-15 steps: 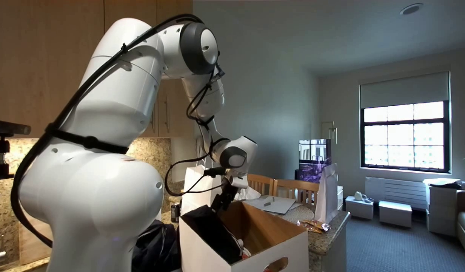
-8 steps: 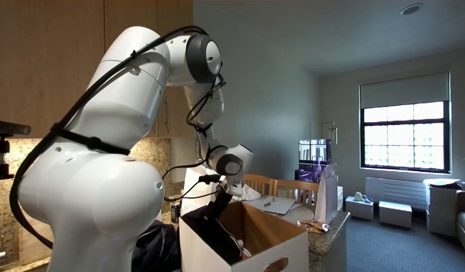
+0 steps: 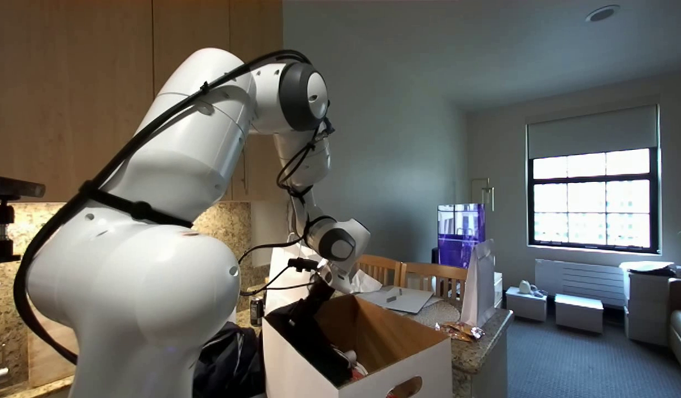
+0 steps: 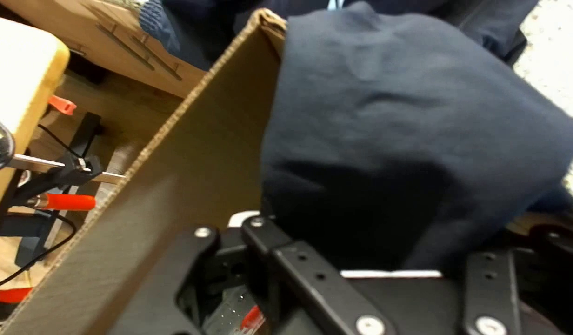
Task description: Take the jacket out of the white storage box
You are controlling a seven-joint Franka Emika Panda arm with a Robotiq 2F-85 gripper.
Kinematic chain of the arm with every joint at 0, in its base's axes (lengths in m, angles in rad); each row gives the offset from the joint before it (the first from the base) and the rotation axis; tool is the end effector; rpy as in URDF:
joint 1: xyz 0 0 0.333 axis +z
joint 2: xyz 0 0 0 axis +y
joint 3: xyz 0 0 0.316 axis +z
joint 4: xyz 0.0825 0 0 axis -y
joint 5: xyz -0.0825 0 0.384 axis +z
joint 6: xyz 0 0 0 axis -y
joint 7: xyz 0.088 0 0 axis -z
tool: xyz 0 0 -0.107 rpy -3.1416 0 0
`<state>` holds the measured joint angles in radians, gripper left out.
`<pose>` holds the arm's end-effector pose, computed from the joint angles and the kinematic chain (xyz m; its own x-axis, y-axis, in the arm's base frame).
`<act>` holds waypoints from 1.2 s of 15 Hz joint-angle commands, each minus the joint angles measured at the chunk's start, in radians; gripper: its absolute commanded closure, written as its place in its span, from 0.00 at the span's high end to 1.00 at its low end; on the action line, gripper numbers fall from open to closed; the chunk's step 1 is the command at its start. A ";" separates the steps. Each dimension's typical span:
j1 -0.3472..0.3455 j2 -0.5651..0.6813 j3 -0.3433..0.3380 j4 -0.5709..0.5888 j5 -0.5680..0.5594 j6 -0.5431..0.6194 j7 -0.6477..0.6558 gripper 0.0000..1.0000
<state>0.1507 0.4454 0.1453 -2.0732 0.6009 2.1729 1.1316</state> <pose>0.5239 0.1833 0.1962 0.1911 -0.8315 -0.5216 -0.9156 -0.3425 0.2106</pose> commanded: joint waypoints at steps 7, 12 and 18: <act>-0.025 -0.067 -0.004 0.073 0.040 -0.373 -0.221 0.07; -0.018 -0.293 -0.024 0.016 0.158 -0.306 -0.250 0.00; 0.051 -0.537 0.040 0.039 0.137 -0.318 -0.254 0.01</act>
<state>0.1652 0.0427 0.1454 -1.9812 0.7374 1.8366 0.9100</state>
